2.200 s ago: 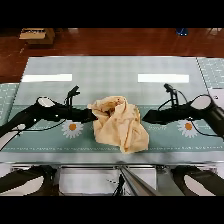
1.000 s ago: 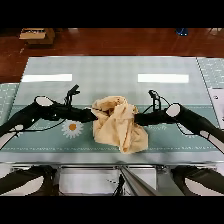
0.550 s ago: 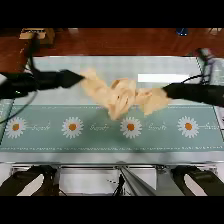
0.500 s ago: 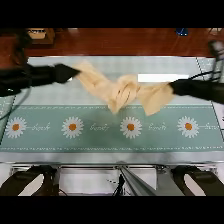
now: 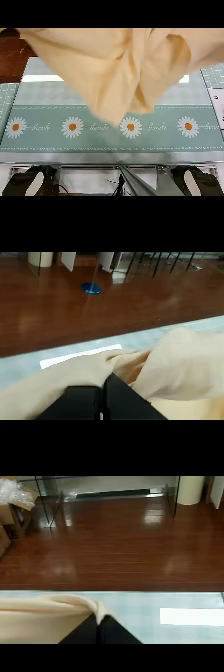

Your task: Fold the shirts.

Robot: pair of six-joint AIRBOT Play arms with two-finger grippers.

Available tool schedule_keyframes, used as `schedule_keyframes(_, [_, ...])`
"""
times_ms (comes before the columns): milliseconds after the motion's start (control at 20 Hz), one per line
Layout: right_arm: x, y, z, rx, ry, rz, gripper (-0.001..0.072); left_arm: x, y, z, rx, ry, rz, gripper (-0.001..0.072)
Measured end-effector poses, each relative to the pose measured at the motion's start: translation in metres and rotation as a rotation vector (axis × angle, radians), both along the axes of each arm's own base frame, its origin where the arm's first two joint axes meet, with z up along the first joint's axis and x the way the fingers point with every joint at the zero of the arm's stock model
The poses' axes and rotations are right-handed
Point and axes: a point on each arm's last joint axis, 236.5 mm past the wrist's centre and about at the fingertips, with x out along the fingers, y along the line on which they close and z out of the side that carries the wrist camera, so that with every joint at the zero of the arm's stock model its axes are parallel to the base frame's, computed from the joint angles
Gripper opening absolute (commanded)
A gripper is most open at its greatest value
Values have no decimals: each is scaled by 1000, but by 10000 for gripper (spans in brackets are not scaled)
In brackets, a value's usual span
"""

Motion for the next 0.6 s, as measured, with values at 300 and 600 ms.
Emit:
schedule_keyframes(300, [-24,4,-31,-27,177,18,19,-42,1,-52,101,243,-25,22])
schedule_keyframes(600, [-22,6,-103,6,500,78,19,-51,1,-151,97,588,-65,22])
